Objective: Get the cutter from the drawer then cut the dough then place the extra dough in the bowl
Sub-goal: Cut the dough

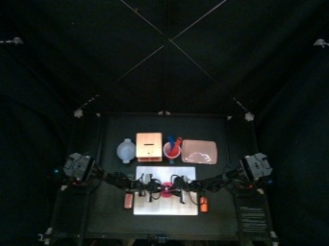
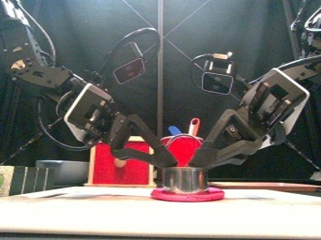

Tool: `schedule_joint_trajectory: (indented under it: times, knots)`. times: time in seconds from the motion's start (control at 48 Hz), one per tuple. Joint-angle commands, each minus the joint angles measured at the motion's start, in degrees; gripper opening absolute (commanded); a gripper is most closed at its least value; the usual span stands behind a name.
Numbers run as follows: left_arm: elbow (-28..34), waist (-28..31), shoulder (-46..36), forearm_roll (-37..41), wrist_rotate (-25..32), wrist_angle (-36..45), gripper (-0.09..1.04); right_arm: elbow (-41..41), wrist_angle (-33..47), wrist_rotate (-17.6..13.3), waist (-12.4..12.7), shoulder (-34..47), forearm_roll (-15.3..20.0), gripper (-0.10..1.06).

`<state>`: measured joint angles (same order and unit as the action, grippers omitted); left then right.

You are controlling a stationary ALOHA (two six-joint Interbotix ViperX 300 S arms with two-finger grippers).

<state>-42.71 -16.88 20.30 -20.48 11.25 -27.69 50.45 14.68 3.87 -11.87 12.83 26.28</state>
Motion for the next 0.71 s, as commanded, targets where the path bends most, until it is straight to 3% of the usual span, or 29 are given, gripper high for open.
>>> schedule_joint_trajectory:
  times: [0.021,0.229,0.5,0.708]
  knots:
    - [-0.18,-2.11,1.49,1.23,-0.53,4.83,0.38,1.76,-7.47,-0.7,2.02,7.38,0.62,0.54]
    - [-0.09,-1.58,0.97,1.23,-0.62,4.57,0.44,1.23,-7.03,-0.7,2.02,3.78,0.53,0.59]
    - [0.0,-1.05,-1.05,1.23,-0.62,4.31,0.73,0.44,-6.94,-0.7,1.58,-1.14,0.44,0.97]
    - [0.18,-0.62,-4.13,1.23,0.88,2.72,0.74,-2.37,-6.94,-0.7,0.97,-3.96,-0.44,0.97]
